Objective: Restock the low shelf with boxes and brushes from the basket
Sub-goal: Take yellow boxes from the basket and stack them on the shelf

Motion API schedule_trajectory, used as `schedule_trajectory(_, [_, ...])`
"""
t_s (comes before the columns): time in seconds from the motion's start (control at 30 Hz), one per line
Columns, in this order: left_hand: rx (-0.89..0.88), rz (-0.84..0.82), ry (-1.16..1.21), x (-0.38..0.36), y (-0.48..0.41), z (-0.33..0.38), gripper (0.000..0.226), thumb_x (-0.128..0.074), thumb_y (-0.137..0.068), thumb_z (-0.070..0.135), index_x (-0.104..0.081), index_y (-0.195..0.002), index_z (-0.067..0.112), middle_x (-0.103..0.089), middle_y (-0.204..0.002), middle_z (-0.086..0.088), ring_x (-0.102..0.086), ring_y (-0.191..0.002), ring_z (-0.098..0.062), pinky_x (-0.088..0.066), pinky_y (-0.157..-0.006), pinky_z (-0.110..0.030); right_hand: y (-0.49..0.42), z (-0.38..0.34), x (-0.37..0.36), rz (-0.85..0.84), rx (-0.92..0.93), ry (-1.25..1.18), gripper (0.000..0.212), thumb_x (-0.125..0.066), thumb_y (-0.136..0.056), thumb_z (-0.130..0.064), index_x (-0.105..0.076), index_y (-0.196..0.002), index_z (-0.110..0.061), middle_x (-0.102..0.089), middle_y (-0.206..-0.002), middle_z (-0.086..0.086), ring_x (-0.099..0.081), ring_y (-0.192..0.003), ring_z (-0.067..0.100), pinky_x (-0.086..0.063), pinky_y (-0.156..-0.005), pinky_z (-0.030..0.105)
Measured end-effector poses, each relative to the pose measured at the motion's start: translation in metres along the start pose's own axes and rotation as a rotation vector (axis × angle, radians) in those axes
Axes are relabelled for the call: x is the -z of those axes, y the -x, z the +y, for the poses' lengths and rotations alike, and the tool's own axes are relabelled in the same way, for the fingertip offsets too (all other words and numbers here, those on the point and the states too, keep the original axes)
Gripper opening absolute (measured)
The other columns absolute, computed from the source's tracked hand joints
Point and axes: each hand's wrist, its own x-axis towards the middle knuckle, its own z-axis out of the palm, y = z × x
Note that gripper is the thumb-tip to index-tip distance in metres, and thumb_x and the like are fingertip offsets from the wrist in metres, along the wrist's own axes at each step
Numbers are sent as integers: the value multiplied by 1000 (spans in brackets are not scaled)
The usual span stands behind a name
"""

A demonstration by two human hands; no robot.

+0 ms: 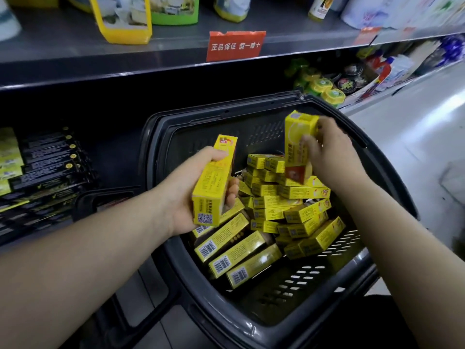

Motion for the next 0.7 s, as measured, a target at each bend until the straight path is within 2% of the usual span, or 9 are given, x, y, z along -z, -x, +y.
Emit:
schedule_trajectory(0.07, [-99,113,191,19,8,0,31,-47,-95,18,-51,-72,-2,-48,-72,-18,-46,-61,-21,-41,-70,-24,14,-27,18,-44,-79,-323,26,-46,-96,-39,-51,-111,-19,-64,-96,1,-60,-92,25,-48,-73,39])
schedule_trajectory(0.1, [-94,77,188,17,13,1,29,-43,-96,15,-51,-76,-4,-48,-77,-22,-45,-63,-24,-41,-72,-25,22,-39,24,-81,-119,-460,23,-46,-95,-41,-53,-103,-20,-66,-92,1,-64,-88,25,-52,-74,44])
schedule_trajectory(0.17, [-56,-57,12,12,13,-1,38,-50,-84,25,-58,-100,-8,-58,-86,-21,-58,-66,-29,-51,-71,-32,40,-59,31,-165,-180,-606,25,-48,-94,-42,-56,-94,-19,-70,-88,6,-68,-83,26,-55,-79,51])
schedule_trajectory(0.23, [133,-33,42,9,0,3,55,-58,-68,40,-62,-109,3,-64,-86,-13,-64,-69,-27,-55,-68,-37,54,-71,29,-240,-213,-626,31,-50,-92,-46,-57,-90,-15,-71,-86,10,-69,-80,29,-55,-77,54])
schedule_trajectory(0.3, [128,-105,-74,12,2,0,50,-62,-68,47,-69,-102,12,-68,-97,-8,-67,-81,-27,-56,-73,-40,64,-79,22,-278,-235,-640,43,-52,-87,-50,-55,-92,-8,-67,-94,22,-66,-85,40,-53,-73,59])
schedule_trajectory(0.37, [122,-104,-115,10,2,2,42,-67,-68,45,-75,-98,17,-71,-106,-9,-70,-90,-28,-57,-74,-43,66,-86,16,-288,-264,-655,47,-53,-85,-52,-52,-94,-6,-64,-101,27,-63,-90,45,-51,-74,61])
schedule_trajectory(0.53, [129,-122,-137,11,0,-3,37,-73,-63,37,-76,-96,20,-72,-105,-10,-71,-90,-27,-57,-73,-45,64,-91,1,-353,-439,-743,39,-45,-92,-50,-55,-102,-14,-70,-98,13,-68,-91,29,-51,-89,52])
schedule_trajectory(0.6, [112,-99,-109,9,-1,-3,36,-72,-64,36,-75,-96,19,-72,-104,-10,-71,-90,-27,-57,-73,-45,62,-92,-3,-402,-580,-926,35,-42,-96,-43,-60,-98,-12,-73,-90,4,-69,-87,22,-50,-93,47])
schedule_trajectory(0.7, [68,-96,-85,6,-3,-4,30,-70,-65,35,-77,-89,21,-74,-98,-8,-72,-85,-25,-58,-69,-44,60,-97,-5,-441,-799,-1269,41,-42,-97,-41,-62,-117,-11,-71,-107,13,-68,-98,31,-54,-85,46])
